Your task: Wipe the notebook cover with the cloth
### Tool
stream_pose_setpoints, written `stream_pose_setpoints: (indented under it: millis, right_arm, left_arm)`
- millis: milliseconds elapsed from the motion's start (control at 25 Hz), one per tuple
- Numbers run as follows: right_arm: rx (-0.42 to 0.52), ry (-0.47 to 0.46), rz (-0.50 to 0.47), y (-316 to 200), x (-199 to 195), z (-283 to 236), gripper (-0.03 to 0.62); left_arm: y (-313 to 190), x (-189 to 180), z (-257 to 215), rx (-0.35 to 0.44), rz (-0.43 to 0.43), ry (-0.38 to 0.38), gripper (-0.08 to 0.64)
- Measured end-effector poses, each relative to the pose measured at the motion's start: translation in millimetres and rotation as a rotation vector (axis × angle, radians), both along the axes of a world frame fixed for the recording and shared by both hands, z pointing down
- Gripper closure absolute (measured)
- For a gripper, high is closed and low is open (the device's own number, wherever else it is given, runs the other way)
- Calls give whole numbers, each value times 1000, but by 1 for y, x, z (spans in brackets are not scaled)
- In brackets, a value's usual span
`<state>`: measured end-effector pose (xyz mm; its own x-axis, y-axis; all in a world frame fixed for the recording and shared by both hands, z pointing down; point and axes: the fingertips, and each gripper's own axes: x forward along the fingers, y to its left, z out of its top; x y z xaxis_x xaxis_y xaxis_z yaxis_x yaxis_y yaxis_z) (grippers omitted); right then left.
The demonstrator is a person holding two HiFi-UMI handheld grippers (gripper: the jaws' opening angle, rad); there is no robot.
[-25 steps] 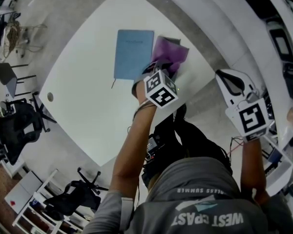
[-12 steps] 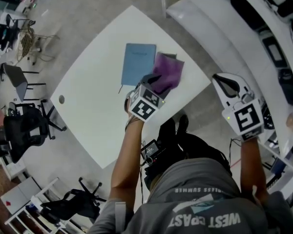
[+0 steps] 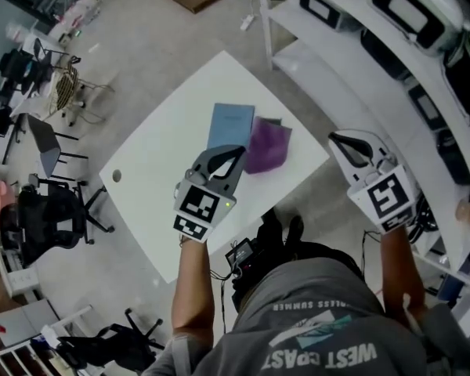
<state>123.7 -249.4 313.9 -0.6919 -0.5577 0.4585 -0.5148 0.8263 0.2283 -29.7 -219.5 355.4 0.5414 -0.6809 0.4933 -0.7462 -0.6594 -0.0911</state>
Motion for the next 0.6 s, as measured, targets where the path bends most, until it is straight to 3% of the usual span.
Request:
stream_pose_setpoints:
  millis: [280,600]
  right_arm:
    - [72,-102,-121,27,-18,-73,563]
    - [134,-160,-190,62,-26,-132,565]
  left_arm:
    - [37,-15,-133,250,-66,77,558]
    - [84,-41,-201,385,-189,16,558]
